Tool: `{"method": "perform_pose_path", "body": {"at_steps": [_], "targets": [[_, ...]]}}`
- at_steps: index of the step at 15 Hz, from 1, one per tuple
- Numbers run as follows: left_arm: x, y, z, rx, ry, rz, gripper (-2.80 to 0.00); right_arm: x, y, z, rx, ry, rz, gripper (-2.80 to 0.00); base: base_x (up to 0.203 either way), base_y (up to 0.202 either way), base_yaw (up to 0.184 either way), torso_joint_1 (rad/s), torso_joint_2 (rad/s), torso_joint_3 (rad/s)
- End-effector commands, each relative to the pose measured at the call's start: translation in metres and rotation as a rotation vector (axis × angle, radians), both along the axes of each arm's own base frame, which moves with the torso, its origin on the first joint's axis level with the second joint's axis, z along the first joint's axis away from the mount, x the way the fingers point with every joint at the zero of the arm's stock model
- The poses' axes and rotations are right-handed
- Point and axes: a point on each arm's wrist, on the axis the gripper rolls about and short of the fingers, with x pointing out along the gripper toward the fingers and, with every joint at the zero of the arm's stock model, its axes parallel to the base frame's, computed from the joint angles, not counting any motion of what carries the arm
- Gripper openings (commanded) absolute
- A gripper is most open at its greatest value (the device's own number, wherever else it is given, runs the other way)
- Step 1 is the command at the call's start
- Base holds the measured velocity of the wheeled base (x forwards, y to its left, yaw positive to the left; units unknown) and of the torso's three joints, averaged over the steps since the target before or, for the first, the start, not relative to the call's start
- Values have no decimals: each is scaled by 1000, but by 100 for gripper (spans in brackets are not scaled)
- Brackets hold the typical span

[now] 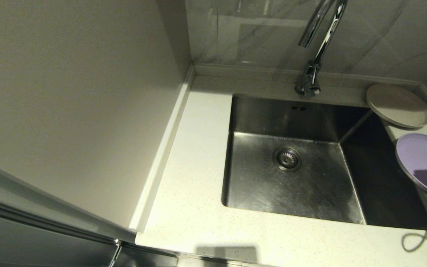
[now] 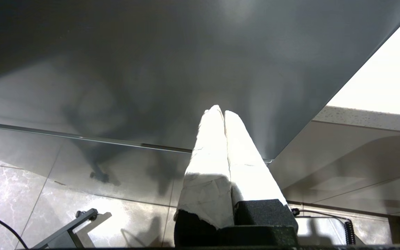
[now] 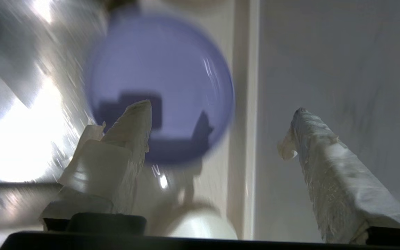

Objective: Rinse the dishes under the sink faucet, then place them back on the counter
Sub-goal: Put a bowl back to the table from the sink

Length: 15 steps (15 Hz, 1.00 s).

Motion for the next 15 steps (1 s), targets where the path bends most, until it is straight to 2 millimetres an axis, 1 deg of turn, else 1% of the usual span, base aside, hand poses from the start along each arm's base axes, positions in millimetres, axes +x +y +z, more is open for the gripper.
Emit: {"method": "perform_pose_path", "body": {"at_steps": [1,3,4,6,8,9,11,15], "targets": [[0,0,0,0,-3,1,-280,-3,23,23,-50,-102,98,0,0,0,0,0,0,0],[0,0,0,0,-3,0,-280,-8,40,33,-54,-164,163,0,0,0,0,0,0,0],[0,0,0,0,-3,1,-280,-12,48,38,-60,-191,174,-280,0,0,0,0,0,0],[0,0,0,0,-3,1,-280,-21,61,44,-66,-235,199,-280,0,0,0,0,0,0],[0,0,0,0,-3,1,-280,-35,71,48,-72,-278,227,-280,0,0,0,0,0,0],[0,0,0,1,-3,1,-280,-43,75,46,-75,-287,221,-280,0,0,0,0,0,0],[0,0,0,0,-3,1,-280,-61,82,32,-73,-286,208,-280,0,0,0,0,0,0],[0,0,0,0,-3,1,-280,-101,93,-15,-51,-292,230,-280,0,0,0,0,0,0]]}}
